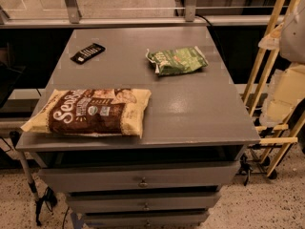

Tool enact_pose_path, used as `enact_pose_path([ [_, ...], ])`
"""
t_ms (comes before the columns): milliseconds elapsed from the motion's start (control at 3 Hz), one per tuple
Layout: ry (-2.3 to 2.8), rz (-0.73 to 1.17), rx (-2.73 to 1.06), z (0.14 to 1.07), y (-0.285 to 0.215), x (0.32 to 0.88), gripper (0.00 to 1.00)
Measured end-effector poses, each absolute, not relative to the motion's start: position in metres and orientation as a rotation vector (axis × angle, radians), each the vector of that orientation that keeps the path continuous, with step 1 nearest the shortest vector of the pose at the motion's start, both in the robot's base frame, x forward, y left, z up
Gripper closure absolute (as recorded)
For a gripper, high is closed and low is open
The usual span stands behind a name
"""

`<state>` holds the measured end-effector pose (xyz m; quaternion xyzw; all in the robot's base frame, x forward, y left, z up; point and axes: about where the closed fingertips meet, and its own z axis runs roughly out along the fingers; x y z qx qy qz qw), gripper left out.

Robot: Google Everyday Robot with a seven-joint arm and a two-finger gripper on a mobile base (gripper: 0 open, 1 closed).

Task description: Move green jalapeno chip bag near brown chip bag

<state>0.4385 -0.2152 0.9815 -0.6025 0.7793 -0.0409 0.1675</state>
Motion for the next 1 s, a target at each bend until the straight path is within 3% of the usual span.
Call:
enact_pose_path([
  [667, 2.137, -0.085, -1.754, 0.977, -0.208, 0.461, 0.0],
  [1000, 1.981, -0.026, -1.814, 0.957, -0.178, 0.509, 0.0],
])
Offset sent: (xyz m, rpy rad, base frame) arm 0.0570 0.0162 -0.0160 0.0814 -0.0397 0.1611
